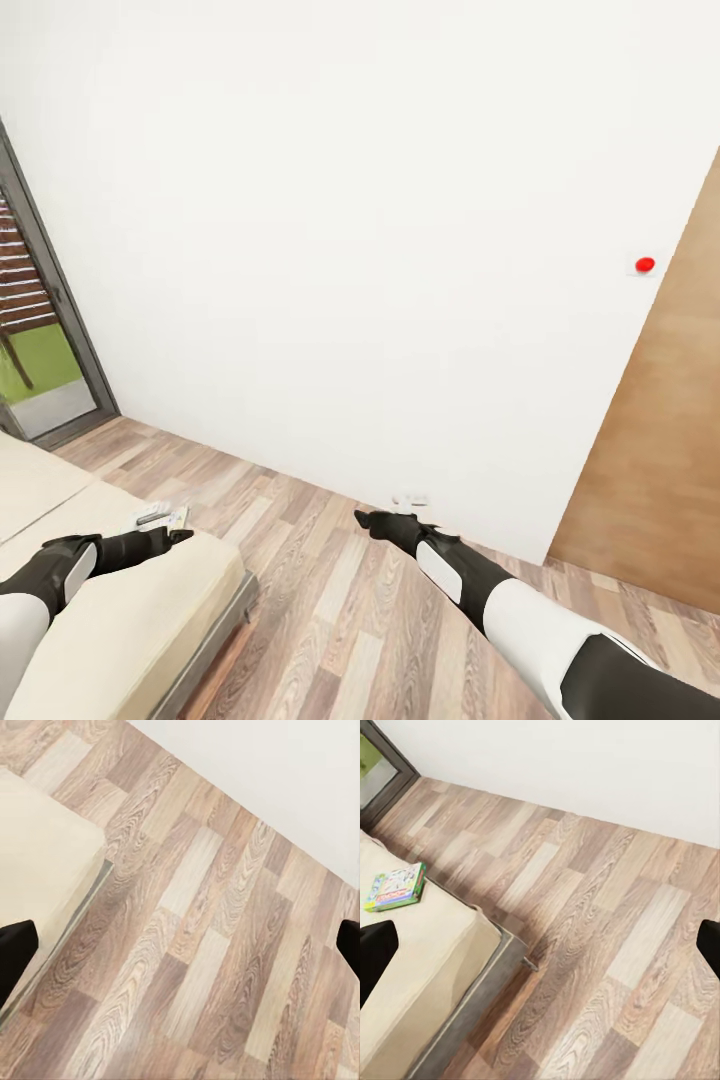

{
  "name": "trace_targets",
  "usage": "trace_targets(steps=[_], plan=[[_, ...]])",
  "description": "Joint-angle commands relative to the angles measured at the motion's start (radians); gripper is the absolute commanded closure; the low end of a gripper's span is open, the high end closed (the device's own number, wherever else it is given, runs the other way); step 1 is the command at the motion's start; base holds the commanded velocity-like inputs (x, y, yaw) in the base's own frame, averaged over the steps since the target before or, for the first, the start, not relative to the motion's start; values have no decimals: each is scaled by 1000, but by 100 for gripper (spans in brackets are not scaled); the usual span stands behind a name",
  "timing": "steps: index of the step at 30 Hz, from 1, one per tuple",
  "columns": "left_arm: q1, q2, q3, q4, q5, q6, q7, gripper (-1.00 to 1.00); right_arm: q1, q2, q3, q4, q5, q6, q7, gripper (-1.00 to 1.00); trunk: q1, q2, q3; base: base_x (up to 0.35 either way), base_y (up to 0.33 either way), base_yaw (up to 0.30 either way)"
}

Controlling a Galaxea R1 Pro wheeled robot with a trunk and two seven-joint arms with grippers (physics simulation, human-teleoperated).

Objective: Put all the toys in the child's room - the three board games (two on the bed and one on the table), the two jigsaw puzzles on the table, and the tennis ball on the table - inside the toy box on the table in the child's room.

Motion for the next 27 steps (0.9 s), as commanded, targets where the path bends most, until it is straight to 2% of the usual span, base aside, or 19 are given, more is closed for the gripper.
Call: trace_targets(steps=[1,10,27], plan=[[-1,-1,8,-1,-4,9,-5,-100,-1,-1,4,0,-7,2,2,-100,1,-2,-2,233,28,286],[-1,-1,8,-1,-4,9,-5,-100,-1,-1,3,-1,-9,1,5,-100,1,-2,-3,206,-31,225],[-1,-3,8,-1,-4,9,-5,-100,-1,-2,2,-6,-13,1,11,-100,1,-2,-3,111,-96,13]])
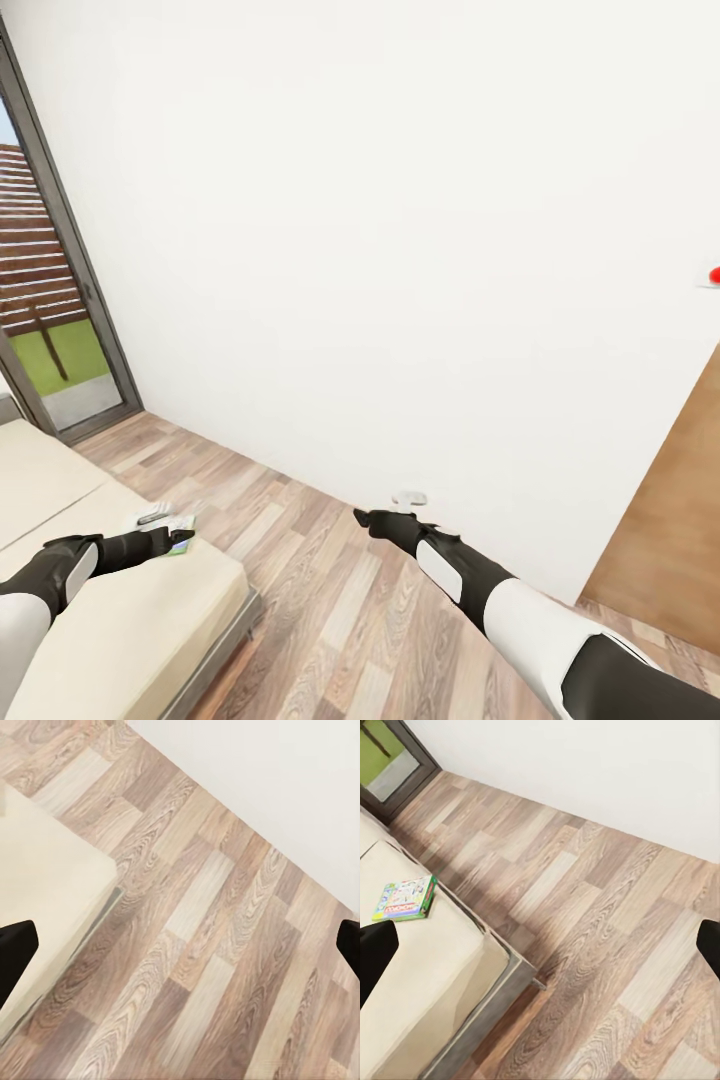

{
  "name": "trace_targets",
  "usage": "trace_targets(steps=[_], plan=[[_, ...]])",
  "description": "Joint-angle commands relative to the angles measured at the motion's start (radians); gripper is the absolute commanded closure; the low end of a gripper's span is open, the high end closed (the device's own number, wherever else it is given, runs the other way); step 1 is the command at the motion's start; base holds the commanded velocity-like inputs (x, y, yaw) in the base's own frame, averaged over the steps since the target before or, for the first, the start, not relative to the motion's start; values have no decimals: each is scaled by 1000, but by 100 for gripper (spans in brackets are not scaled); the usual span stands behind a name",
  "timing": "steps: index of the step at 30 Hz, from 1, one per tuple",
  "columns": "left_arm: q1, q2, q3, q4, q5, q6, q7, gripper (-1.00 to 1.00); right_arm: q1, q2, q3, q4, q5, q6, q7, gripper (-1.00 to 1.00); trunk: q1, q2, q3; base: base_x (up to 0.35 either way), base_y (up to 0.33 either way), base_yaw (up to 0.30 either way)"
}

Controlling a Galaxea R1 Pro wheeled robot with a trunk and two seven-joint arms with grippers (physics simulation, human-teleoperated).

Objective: Put all the toys in the child's room - the three board games (two on the bed and one on the table), the two jigsaw puzzles on the table, and the tennis ball on the table - inside the toy box on the table in the child's room.

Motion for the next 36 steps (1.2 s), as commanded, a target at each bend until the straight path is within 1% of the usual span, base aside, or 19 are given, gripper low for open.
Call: trace_targets(steps=[1,6,15,36], plan=[[-1,-1,8,-1,-4,9,-5,-100,-1,0,3,0,-7,2,2,-100,1,-2,-2,101,-97,20],[0,-1,8,-1,-4,9,-5,-100,-1,0,4,1,-6,2,-1,-100,1,-2,-2,105,-132,155],[6,-2,8,-1,-4,8,0,-100,-1,1,5,3,-5,3,-6,-100,1,-2,-2,121,-178,274],[7,-4,8,-1,-4,7,6,-100,-1,2,5,3,-2,4,-8,-100,1,-2,-2,10,-10,291]])
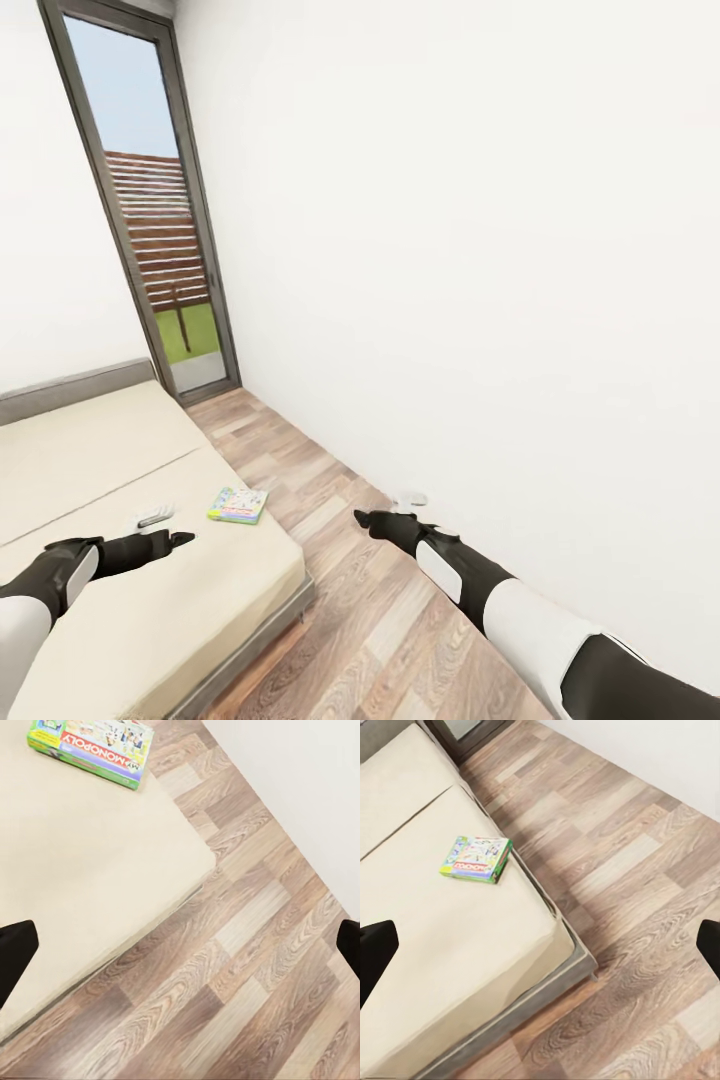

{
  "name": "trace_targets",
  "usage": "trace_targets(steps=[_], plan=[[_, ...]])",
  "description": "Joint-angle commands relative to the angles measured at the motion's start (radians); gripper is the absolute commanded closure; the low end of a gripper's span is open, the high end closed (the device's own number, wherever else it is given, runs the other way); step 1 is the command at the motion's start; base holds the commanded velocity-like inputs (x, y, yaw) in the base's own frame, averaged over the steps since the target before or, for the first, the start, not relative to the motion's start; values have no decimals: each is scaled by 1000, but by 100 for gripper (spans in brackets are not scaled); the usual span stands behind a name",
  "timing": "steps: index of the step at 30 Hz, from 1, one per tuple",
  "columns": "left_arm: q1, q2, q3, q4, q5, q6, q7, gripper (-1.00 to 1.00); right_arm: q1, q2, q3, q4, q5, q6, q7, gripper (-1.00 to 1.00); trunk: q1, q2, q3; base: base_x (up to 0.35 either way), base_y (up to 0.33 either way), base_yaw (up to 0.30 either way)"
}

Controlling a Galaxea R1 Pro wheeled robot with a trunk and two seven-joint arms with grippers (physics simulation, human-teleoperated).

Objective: Put all the toys in the child's room - the three board games (two on the bed and one on the table), the two jigsaw puzzles on the table, and the tennis ball on the table - inside the toy box on the table in the child's room.

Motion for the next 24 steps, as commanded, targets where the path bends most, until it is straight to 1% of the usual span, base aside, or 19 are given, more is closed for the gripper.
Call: trace_targets(steps=[1,9,24], plan=[[-1,-1,8,-1,-4,9,-4,-100,-1,0,4,0,-8,2,1,-100,1,-2,-2,0,0,291],[-1,-9,9,-1,-4,9,3,-100,-1,0,4,0,-6,2,1,-100,1,-2,-2,0,0,291],[-1,-11,8,-1,-5,9,4,-100,-1,0,4,0,-6,2,2,-100,1,-2,-2,0,0,291]])
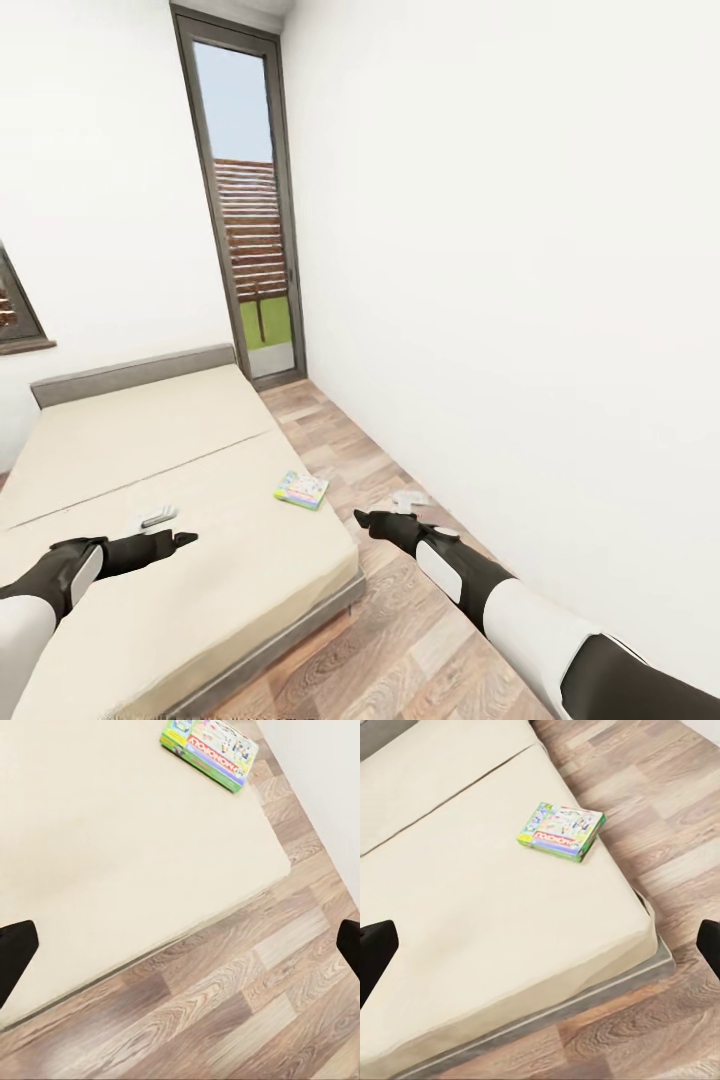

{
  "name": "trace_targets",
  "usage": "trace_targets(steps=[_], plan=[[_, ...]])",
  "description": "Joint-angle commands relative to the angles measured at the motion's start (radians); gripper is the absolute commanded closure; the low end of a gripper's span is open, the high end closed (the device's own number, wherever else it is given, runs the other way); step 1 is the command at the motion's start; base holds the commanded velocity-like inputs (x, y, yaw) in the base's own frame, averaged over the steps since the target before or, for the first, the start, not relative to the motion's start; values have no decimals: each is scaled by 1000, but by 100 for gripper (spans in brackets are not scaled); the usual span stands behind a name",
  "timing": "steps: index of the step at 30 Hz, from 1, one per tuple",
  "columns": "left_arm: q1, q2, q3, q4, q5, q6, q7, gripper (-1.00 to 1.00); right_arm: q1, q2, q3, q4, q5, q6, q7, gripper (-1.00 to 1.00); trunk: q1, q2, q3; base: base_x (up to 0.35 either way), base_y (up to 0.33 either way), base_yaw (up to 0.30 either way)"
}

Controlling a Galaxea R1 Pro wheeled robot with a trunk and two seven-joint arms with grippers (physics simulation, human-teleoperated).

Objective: Put all the toys in the child's room - the three board games (two on the bed and one on the table), the two jigsaw puzzles on the table, and the tennis ball on the table - inside the toy box on the table in the child's room.

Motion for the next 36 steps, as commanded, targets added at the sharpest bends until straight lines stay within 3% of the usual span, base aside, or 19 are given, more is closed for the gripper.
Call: trace_targets(steps=[1,17,24,36], plan=[[-1,-1,8,-1,-5,9,-4,-100,-1,0,4,0,-7,2,1,-100,1,-2,-2,0,0,291],[4,-4,7,-1,-5,9,4,-100,-1,-1,4,-1,-7,1,2,-100,1,-2,-2,0,-57,277],[4,-3,8,-1,-5,9,4,-100,-1,-2,3,-5,-7,-2,4,-100,1,-2,-2,0,-200,54],[5,-3,9,-1,-2,-41,3,-100,-1,-4,2,-6,-9,-2,5,-100,1,-2,-2,0,-17,3]])
